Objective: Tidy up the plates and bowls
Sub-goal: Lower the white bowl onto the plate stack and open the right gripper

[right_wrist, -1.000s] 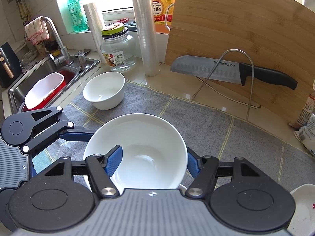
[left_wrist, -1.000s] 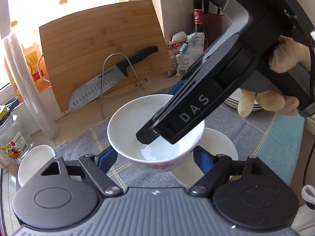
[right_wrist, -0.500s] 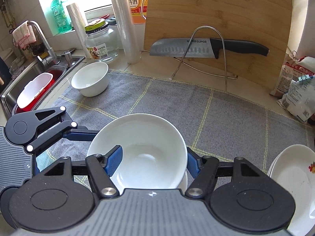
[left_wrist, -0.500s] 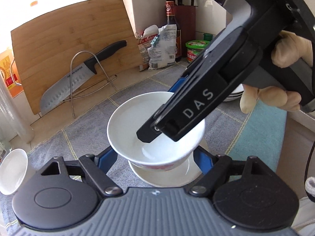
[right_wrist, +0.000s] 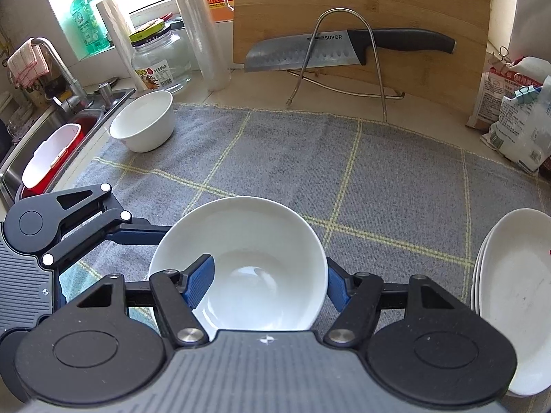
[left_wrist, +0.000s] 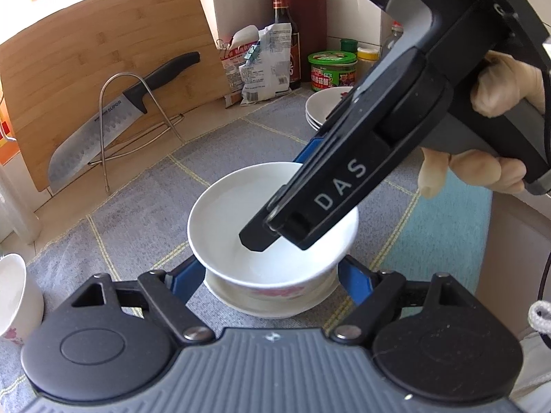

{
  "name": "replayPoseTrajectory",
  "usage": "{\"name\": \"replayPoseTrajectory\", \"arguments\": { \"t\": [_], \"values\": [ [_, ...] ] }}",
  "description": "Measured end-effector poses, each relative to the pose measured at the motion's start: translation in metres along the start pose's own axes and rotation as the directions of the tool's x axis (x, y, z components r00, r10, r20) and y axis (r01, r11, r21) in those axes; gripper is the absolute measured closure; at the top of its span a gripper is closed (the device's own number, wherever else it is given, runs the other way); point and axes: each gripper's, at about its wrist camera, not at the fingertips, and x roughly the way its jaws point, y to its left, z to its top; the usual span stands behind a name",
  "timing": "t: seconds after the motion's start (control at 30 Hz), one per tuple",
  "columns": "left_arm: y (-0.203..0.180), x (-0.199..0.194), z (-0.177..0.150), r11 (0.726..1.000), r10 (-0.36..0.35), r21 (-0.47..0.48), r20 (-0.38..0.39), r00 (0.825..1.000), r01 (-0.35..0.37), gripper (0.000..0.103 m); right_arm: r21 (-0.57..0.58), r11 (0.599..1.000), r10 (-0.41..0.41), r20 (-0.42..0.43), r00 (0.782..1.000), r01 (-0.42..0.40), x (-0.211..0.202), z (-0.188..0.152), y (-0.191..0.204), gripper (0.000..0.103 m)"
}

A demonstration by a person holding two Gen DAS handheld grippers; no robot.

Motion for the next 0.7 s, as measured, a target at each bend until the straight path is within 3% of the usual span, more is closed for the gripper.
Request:
{"name": "replayPoseTrajectory", "arguments": {
  "t": [0.7],
  "values": [
    [0.0056,0.0059,0.0011,0.999,-0.02,-0.03,-0.015,1.0,0.02,0.016,-0.049,0.998,-0.027,-0.007,1.0,0.026,0.0058,-0.0021,0.0026,0.03]
  ]
}}
